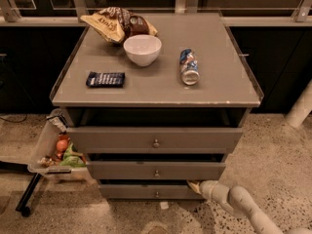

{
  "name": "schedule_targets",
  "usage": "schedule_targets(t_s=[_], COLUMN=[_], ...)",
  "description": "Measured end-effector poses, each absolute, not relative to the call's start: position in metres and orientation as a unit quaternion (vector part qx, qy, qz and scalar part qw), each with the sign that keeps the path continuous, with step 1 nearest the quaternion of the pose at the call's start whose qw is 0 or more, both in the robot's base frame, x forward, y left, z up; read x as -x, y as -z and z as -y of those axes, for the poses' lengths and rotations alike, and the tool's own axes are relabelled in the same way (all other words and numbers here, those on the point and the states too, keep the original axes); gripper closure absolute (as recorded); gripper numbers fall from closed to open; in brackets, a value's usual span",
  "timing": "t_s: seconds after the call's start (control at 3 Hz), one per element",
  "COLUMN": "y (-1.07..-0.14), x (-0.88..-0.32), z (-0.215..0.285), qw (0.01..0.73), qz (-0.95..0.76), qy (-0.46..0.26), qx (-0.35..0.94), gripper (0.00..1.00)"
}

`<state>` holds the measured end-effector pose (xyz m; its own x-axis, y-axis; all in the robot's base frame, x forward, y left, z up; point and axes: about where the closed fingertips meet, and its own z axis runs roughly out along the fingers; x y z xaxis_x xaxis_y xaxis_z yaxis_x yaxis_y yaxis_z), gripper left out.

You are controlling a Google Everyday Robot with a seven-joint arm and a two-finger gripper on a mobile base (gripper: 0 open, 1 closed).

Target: Open bottom drawer

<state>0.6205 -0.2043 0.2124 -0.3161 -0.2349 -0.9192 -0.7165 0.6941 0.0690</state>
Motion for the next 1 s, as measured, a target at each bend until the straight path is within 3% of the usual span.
schedule_targets(t_s=[1.0], y=[-0.188], x=[-0.597], z=[0.199], qw=[0.426], qz=[-0.815], qy=[-0.19], qx=[0.343], gripper=[1.0])
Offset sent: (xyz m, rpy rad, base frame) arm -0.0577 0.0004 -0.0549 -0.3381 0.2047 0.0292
